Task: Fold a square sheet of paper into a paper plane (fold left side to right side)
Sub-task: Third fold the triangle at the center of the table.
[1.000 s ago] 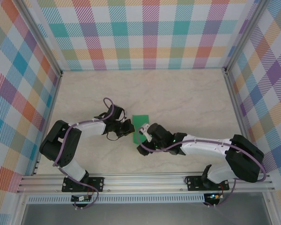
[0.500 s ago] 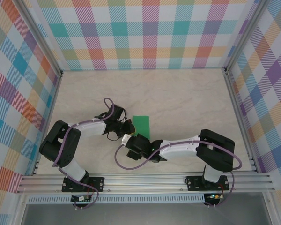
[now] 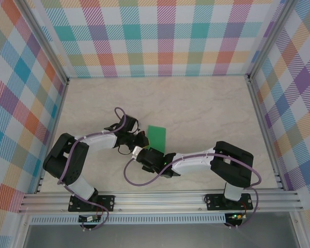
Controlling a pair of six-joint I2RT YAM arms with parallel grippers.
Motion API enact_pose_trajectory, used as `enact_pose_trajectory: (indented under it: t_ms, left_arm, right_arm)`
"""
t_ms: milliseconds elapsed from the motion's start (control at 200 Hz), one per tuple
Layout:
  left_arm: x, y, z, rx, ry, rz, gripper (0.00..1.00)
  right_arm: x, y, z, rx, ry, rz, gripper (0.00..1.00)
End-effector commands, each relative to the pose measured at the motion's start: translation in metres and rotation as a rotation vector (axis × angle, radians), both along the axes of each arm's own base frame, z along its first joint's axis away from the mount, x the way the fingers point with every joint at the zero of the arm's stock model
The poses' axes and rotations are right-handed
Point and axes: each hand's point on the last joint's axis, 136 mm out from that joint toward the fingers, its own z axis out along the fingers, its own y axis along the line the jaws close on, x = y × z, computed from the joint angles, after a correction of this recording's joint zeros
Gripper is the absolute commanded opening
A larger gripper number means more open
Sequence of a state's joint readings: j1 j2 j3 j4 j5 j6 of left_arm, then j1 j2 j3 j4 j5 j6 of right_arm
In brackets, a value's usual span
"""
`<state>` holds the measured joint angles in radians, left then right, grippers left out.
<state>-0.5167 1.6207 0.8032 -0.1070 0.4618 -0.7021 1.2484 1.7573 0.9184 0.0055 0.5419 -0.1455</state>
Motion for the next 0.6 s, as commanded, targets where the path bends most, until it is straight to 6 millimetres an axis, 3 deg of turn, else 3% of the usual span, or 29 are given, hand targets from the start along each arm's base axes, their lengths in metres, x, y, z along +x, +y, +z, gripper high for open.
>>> enact_pose_trajectory:
  t_ms: [0,385,510,595]
  left_arm:
    - [0.000,-0.001,0.013,0.022,-0.032,-0.022,0.06]
    - [-0.002,0.030,0.047,0.116,-0.088,-0.066,0.54]
    - [0.004,0.038,0.055,0.119,-0.097,-0.063,0.57]
    - [0.011,0.025,0.061,0.073,-0.107,-0.099,0.50]
  right_arm:
    - [0.001,-0.002,0.003,-0.007,-0.005,-0.008,0.00]
    - [0.000,-0.013,-0.001,0.018,0.069,-0.027,0.00]
    - [0.002,-0.014,-0.001,0.036,0.087,-0.047,0.00]
    - [0.002,-0.014,-0.001,0.050,0.104,-0.057,0.00]
